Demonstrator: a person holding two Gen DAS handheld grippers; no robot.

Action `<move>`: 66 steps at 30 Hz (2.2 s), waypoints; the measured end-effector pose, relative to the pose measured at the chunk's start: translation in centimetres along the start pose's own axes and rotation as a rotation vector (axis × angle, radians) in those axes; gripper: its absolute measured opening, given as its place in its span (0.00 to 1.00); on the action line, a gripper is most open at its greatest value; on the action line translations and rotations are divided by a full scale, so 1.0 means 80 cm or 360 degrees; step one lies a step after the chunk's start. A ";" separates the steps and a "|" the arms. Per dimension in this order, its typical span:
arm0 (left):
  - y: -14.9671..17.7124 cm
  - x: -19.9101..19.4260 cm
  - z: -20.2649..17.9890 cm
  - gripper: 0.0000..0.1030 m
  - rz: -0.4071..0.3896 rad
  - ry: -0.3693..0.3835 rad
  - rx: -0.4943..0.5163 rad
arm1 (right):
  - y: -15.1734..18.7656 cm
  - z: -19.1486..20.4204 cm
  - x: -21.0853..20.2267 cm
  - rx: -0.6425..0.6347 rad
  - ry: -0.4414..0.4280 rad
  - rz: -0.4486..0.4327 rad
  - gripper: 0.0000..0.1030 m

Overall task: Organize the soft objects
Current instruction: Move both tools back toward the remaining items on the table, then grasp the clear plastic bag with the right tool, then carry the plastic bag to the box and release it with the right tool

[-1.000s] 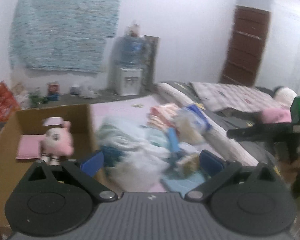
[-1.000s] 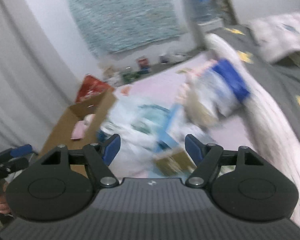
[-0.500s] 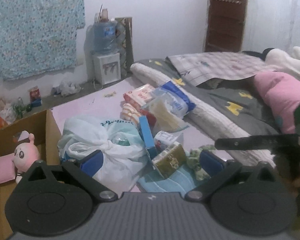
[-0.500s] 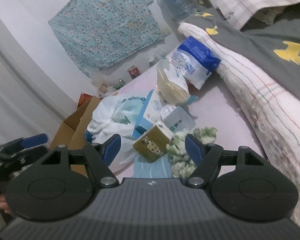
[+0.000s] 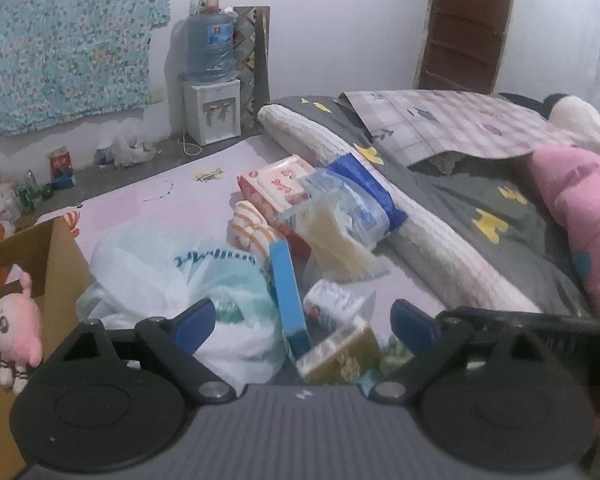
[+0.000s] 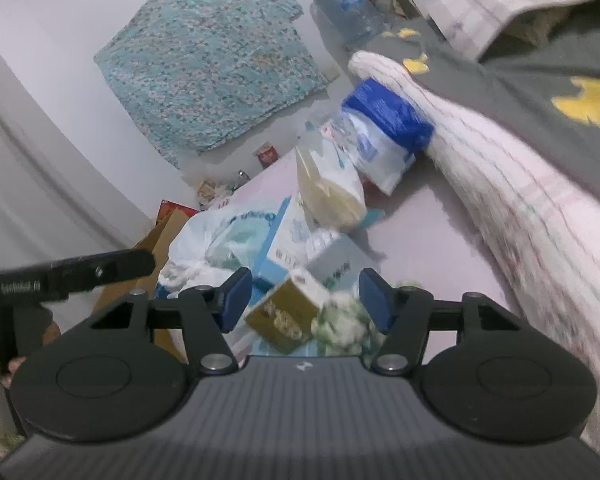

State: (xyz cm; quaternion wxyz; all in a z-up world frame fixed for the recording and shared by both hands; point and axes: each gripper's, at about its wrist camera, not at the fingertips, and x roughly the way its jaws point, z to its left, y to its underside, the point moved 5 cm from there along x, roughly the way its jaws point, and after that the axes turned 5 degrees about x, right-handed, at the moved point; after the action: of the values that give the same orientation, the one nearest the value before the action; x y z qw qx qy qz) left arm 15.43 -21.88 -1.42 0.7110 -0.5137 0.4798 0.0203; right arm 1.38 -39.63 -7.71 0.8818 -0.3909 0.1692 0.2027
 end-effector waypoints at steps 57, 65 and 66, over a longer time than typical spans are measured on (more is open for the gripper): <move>0.012 -0.158 0.272 0.55 -0.0251 -0.0282 -0.0827 | -0.020 0.369 0.252 -0.0312 -0.0288 0.0731 0.32; 0.082 -0.156 0.349 0.55 -0.0177 -0.0326 -0.1066 | 0.015 0.408 0.336 -0.0233 0.0134 0.0807 0.34; 0.087 -0.157 0.354 0.55 -0.0176 -0.0326 -0.1083 | 0.020 0.410 0.344 -0.0238 0.0188 0.0800 0.35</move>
State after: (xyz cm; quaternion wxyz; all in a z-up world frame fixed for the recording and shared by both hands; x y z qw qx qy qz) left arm 23.81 8.48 2.78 0.5437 -0.7415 0.3432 0.1918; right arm 28.89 -7.59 -0.40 0.7610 -0.4117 0.2967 0.4042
